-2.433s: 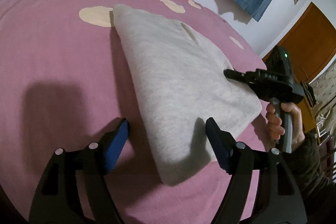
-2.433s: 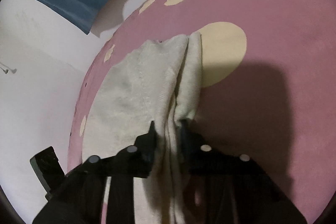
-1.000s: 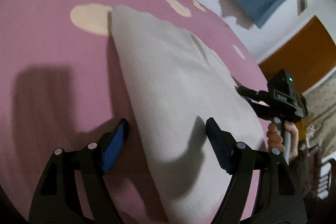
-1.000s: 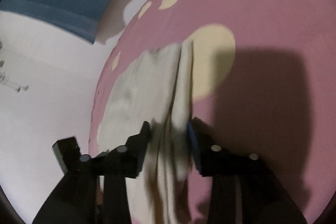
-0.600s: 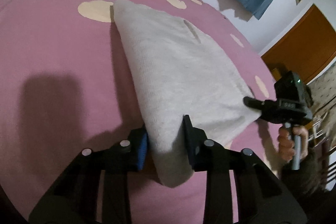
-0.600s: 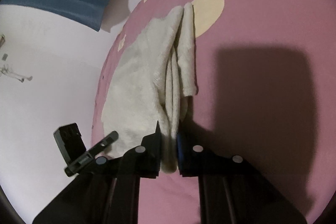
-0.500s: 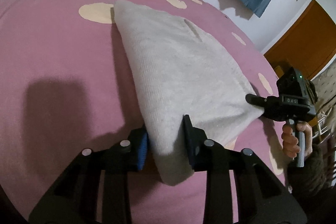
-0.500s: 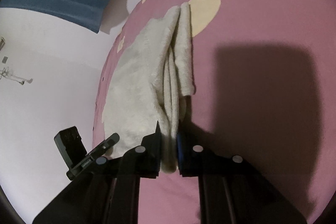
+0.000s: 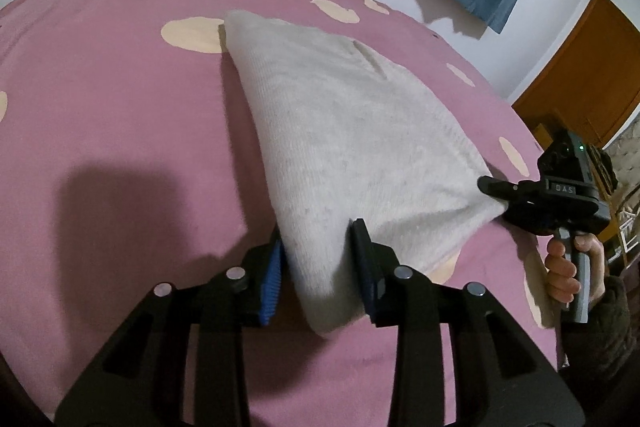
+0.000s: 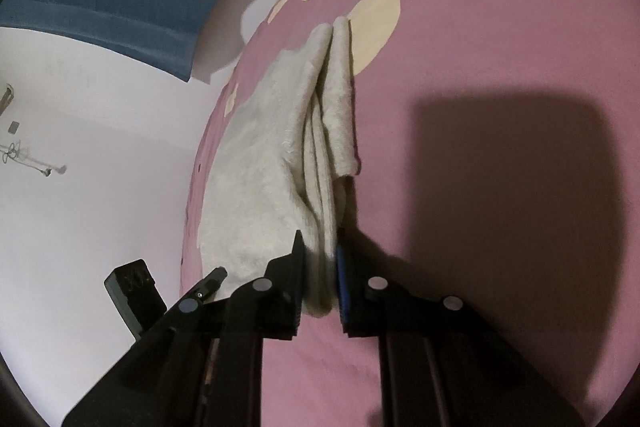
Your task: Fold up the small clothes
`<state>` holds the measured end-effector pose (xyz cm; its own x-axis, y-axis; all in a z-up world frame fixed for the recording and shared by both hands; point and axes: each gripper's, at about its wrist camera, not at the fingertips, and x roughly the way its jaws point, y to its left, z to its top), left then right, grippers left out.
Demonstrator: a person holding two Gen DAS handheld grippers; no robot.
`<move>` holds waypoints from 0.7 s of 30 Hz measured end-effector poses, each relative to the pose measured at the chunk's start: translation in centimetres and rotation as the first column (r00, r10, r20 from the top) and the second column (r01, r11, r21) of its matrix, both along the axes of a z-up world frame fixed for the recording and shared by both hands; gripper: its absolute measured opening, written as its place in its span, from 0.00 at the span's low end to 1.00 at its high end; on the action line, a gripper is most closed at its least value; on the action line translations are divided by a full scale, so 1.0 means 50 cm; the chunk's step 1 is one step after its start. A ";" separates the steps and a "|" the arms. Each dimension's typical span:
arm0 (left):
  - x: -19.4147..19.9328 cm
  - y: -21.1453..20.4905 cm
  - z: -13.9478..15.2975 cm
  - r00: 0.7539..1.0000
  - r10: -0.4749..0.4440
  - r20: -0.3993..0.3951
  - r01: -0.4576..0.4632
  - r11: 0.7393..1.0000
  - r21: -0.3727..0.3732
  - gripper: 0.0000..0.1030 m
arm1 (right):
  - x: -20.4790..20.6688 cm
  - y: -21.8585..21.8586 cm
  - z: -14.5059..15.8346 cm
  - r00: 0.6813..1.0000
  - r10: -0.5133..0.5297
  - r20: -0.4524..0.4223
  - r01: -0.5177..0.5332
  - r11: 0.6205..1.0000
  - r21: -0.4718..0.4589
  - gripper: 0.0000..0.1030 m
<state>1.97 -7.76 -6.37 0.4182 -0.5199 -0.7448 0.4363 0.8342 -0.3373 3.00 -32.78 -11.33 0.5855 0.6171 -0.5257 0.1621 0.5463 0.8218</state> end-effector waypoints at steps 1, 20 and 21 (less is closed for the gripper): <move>-0.002 0.001 0.001 1.000 0.002 0.003 -0.002 1.000 0.002 0.32 | -0.003 0.000 0.002 1.000 -0.003 -0.001 0.003 1.000 -0.004 0.13; -0.064 0.042 0.018 0.994 0.098 0.050 -0.101 0.993 0.056 0.65 | -0.071 -0.005 0.031 0.998 -0.055 -0.009 0.054 0.993 -0.106 0.31; -0.069 0.043 0.018 0.994 0.101 0.051 -0.104 0.993 0.059 0.65 | -0.074 -0.003 0.033 0.998 -0.055 -0.009 0.054 0.991 -0.119 0.32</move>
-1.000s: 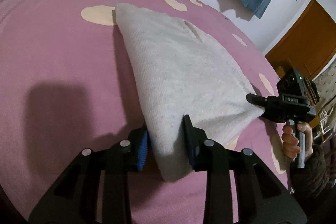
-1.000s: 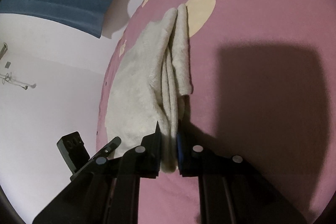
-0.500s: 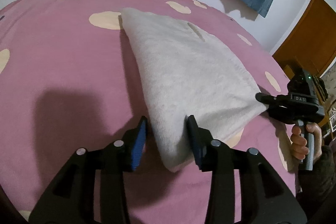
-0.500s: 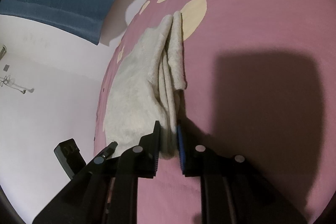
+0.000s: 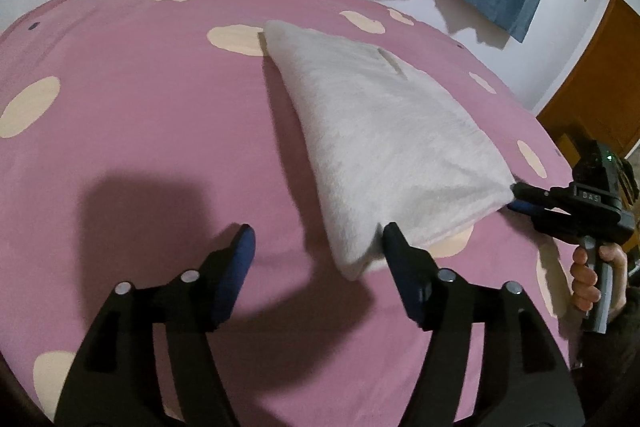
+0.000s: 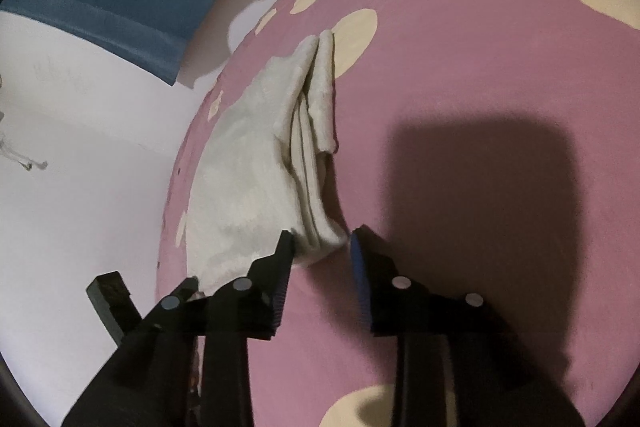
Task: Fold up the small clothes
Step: 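Open both grippers and lift them away from the folded sweatshirt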
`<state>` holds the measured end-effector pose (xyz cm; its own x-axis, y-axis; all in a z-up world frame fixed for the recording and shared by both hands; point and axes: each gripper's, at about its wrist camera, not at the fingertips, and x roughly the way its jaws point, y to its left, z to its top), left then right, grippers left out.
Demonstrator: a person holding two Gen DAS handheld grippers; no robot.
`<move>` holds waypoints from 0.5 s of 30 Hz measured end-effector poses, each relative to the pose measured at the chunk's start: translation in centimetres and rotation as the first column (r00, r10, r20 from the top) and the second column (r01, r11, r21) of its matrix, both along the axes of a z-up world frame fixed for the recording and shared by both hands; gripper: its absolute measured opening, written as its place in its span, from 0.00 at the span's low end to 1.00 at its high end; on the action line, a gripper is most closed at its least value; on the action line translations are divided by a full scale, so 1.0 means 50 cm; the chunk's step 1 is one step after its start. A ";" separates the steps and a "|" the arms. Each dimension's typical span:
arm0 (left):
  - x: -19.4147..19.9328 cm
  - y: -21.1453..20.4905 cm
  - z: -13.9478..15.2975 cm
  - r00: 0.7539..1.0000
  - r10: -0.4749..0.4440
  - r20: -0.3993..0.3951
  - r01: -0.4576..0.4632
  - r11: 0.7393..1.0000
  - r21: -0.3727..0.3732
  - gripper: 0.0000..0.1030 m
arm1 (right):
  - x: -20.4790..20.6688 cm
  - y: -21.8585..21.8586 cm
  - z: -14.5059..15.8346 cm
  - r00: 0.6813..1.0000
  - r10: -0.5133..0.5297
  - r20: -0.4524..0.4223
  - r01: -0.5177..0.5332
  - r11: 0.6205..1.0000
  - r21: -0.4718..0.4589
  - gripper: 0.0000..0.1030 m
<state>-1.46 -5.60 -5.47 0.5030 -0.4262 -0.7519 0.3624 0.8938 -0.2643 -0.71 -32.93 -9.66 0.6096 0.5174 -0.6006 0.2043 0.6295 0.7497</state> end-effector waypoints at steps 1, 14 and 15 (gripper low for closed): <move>-0.008 0.001 0.002 1.000 0.004 0.004 -0.004 1.000 0.008 0.67 | -0.002 0.002 0.002 1.000 0.001 0.000 -0.001 1.000 -0.014 0.32; -0.075 0.009 0.026 0.994 0.072 0.079 -0.078 0.993 0.085 0.84 | -0.016 0.052 0.039 1.000 0.017 0.026 -0.011 0.974 -0.224 0.65; -0.074 0.010 0.030 0.993 0.076 0.085 -0.083 0.993 0.086 0.85 | -0.016 0.057 0.040 0.999 0.021 0.028 -0.013 0.971 -0.240 0.67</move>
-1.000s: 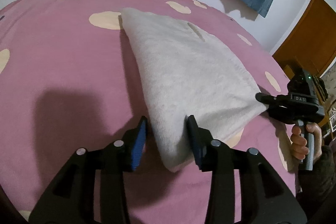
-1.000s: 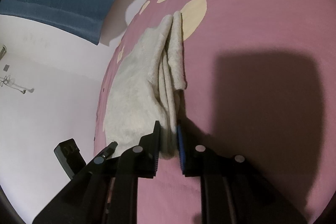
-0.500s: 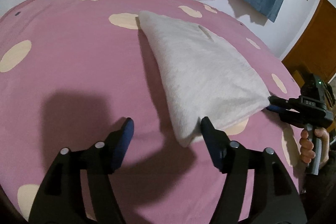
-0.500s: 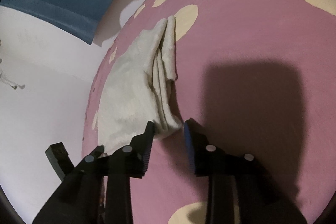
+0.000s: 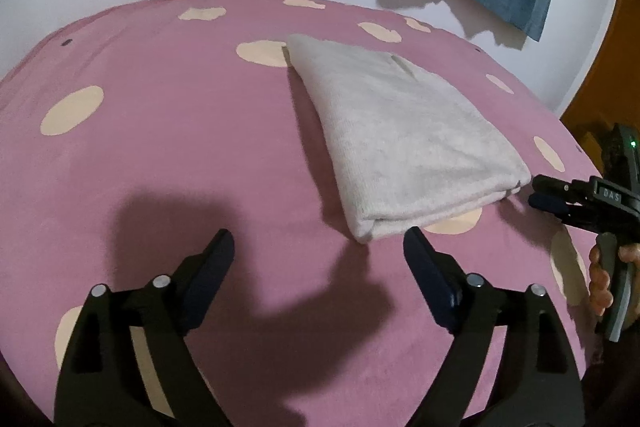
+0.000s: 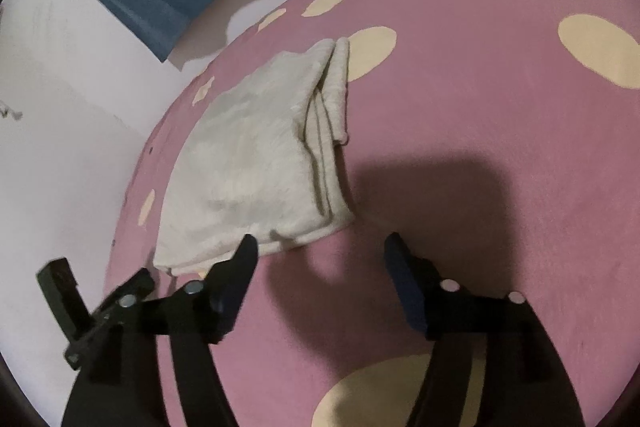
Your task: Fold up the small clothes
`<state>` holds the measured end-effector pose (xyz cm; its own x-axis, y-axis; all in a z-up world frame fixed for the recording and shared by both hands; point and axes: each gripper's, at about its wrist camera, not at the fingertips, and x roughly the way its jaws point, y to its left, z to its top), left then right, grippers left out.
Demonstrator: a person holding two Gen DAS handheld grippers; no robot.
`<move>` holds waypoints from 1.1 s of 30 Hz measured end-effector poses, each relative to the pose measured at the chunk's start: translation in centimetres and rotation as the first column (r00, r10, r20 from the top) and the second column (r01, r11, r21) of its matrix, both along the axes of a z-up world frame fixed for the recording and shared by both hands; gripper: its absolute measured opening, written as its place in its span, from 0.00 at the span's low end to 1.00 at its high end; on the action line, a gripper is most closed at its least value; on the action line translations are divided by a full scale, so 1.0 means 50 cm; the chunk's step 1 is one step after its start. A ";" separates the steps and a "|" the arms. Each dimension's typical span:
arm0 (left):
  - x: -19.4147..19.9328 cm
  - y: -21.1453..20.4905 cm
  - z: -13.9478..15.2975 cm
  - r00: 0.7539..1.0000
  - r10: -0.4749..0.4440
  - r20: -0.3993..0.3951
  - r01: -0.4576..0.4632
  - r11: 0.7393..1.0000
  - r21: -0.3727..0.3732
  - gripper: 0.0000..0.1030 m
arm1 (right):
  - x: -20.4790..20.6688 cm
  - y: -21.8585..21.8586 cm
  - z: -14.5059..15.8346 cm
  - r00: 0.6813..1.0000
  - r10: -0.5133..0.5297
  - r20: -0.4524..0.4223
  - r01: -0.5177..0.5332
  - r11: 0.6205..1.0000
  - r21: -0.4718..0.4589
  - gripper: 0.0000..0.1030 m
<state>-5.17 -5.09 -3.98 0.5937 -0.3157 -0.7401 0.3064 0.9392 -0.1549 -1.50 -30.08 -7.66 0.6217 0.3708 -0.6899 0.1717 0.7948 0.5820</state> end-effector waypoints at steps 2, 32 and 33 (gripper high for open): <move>-0.004 0.002 0.007 1.000 0.009 0.014 -0.009 1.000 0.004 0.88 | 0.002 0.012 0.003 1.000 0.009 -0.001 -0.009 0.999 -0.048 0.67; -0.027 -0.009 0.029 0.985 0.124 0.122 -0.138 0.984 0.112 0.96 | -0.014 0.060 0.029 0.999 -0.041 0.017 0.044 0.922 -0.385 0.80; -0.026 -0.010 0.028 0.985 0.123 0.118 -0.137 0.984 0.116 0.96 | -0.013 0.060 0.029 0.999 -0.039 0.017 0.043 0.922 -0.386 0.80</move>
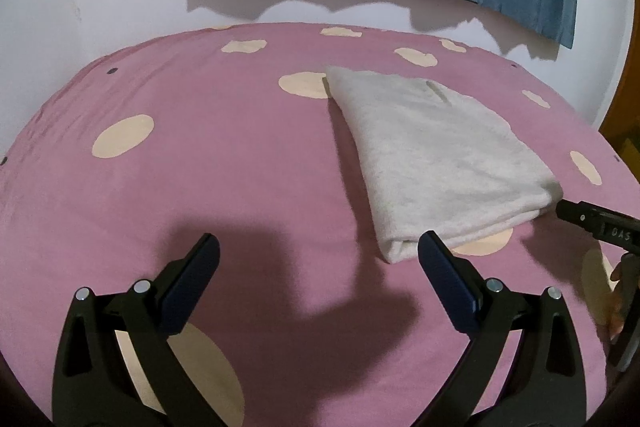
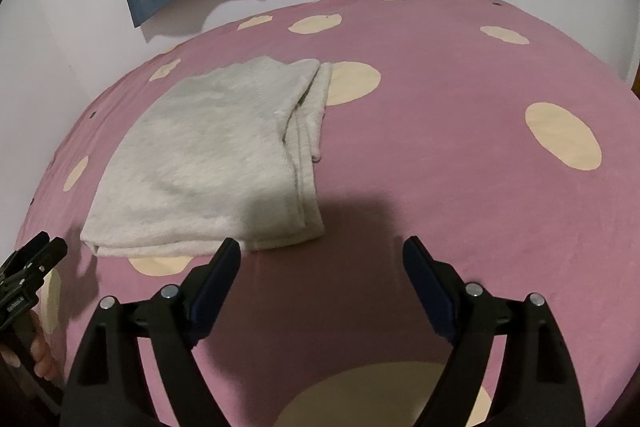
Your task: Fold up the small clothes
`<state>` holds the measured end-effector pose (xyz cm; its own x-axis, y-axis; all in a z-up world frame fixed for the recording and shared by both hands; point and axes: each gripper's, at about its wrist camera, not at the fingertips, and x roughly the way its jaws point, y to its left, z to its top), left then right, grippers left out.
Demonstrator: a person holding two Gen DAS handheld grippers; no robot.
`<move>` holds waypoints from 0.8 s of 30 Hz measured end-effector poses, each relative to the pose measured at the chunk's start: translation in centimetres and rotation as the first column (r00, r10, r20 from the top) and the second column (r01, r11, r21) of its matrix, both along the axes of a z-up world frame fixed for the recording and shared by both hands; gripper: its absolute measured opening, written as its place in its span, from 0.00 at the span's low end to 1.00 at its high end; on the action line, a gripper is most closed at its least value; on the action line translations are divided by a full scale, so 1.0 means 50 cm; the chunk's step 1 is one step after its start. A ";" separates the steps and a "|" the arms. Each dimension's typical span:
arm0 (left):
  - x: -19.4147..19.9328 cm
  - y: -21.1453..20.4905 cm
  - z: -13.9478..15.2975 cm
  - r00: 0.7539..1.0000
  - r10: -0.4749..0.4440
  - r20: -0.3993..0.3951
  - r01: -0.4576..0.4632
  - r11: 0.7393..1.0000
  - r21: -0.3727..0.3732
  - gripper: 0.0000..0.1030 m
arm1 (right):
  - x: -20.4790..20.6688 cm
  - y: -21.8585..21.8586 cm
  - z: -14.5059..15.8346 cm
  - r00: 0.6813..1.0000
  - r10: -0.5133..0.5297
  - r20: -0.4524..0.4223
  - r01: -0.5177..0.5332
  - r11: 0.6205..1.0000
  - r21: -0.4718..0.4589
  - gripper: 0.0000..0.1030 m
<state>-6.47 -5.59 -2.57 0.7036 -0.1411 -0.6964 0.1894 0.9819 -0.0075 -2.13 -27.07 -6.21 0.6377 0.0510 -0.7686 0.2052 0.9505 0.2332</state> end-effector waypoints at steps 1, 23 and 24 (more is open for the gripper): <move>0.001 -0.001 -0.001 1.000 -0.001 -0.004 0.001 1.000 0.002 0.96 | 0.001 0.000 -0.001 1.000 0.000 0.000 0.000 1.000 -0.001 0.80; 0.001 -0.001 0.006 0.999 0.041 -0.004 -0.041 0.999 0.015 0.97 | 0.002 0.006 -0.001 1.000 0.001 -0.003 -0.001 1.000 -0.012 0.80; 0.001 -0.001 0.006 0.999 0.041 -0.006 -0.041 0.999 0.011 0.97 | 0.002 0.007 -0.001 1.000 0.001 -0.003 -0.001 1.000 -0.012 0.80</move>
<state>-6.42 -5.66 -2.28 0.7046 -0.1048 -0.7019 0.1493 0.9888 0.0022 -2.03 -26.74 -6.27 0.6351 0.0427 -0.7712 0.2049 0.9534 0.2216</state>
